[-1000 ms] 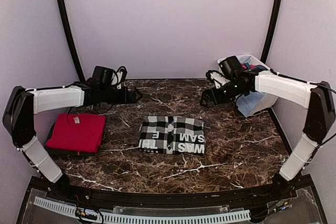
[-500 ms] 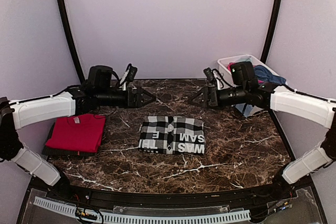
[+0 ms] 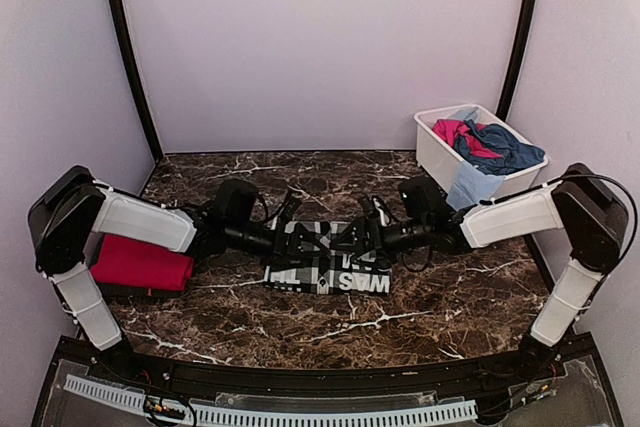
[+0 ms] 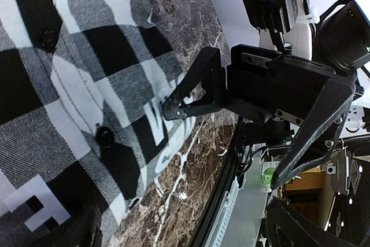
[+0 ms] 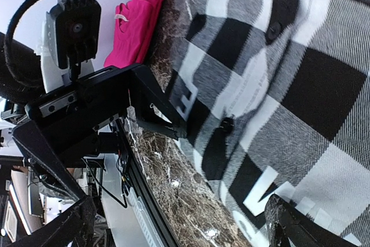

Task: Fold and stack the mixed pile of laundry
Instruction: Smooth out the square-folded shirt at the center of the board.

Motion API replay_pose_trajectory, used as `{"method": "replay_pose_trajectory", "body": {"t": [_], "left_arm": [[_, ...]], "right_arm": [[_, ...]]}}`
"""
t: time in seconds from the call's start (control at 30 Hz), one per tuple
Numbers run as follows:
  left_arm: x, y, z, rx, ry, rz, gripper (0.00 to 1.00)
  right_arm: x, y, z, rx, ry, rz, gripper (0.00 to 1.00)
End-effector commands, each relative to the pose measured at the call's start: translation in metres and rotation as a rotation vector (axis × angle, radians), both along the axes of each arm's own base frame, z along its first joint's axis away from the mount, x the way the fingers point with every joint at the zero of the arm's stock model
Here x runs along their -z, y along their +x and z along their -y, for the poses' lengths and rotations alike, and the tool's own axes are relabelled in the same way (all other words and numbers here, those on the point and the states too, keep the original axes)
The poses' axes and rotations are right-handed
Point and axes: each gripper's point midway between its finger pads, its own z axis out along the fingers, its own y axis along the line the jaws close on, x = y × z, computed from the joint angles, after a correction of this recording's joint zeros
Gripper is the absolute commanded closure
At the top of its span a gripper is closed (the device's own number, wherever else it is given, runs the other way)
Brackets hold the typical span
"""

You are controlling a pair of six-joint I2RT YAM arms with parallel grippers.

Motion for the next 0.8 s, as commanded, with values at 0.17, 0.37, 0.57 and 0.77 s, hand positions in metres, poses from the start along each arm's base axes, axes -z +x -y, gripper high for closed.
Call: {"method": "replay_pose_trajectory", "body": {"t": [0.17, 0.37, 0.57, 0.77], "left_arm": [[0.067, 0.011, -0.022, -0.077, 0.015, -0.104, 0.01], [0.067, 0.001, -0.042, -0.065, 0.075, -0.067, 0.01], [-0.004, 0.019, -0.030, -0.039, 0.055, 0.096, 0.01], [-0.032, 0.061, 0.000, -0.052, -0.008, 0.174, 0.01]], "right_arm": [[0.078, 0.001, 0.027, 0.061, -0.071, -0.113, 0.01], [0.066, 0.004, 0.050, 0.059, -0.092, -0.070, 0.01], [-0.021, 0.024, 0.037, 0.024, 0.006, 0.108, 0.01], [-0.037, 0.059, 0.012, 0.006, 0.072, 0.133, 0.01]]}}
